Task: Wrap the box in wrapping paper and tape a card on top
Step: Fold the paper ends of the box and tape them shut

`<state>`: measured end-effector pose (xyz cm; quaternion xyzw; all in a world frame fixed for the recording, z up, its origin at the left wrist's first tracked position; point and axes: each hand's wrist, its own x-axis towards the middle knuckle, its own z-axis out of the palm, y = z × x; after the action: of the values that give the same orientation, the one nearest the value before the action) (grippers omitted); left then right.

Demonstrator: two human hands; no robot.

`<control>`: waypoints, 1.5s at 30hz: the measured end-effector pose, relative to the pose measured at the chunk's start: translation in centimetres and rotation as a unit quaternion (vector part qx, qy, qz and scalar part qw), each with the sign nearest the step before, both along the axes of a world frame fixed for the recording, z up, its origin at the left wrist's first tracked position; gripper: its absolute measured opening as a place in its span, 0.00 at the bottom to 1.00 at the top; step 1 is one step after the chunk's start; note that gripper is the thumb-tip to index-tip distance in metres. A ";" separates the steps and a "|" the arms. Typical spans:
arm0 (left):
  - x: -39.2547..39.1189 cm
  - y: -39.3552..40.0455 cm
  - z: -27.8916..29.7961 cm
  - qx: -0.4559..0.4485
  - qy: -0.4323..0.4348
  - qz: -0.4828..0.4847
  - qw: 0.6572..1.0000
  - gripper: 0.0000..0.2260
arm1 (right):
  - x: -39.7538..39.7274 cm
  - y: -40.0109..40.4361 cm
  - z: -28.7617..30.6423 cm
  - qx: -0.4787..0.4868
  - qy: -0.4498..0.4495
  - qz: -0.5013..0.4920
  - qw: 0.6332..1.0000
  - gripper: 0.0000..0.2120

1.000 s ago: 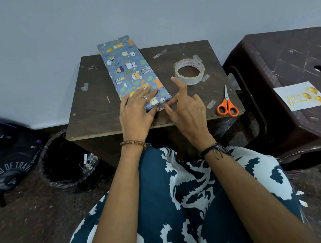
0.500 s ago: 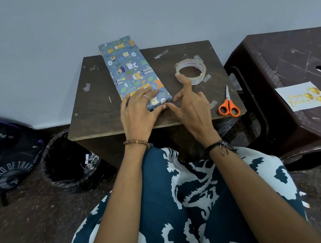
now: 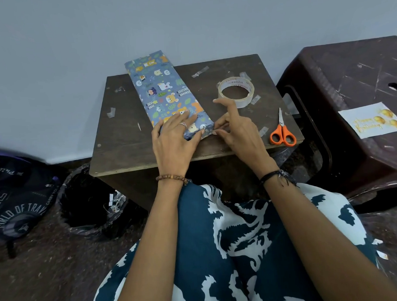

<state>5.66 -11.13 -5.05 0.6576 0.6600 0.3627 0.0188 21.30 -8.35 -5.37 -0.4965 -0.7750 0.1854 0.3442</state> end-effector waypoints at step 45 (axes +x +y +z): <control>0.1 0.0 0.6 -0.058 -0.087 -0.025 0.994 0.16 | 0.7 2.8 -1.1 0.135 -0.069 -0.273 0.950 0.23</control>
<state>5.79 -11.12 -4.40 0.6375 0.6593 0.3792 0.1230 22.01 -5.56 -6.43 -0.6493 -0.6498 -0.0568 0.3911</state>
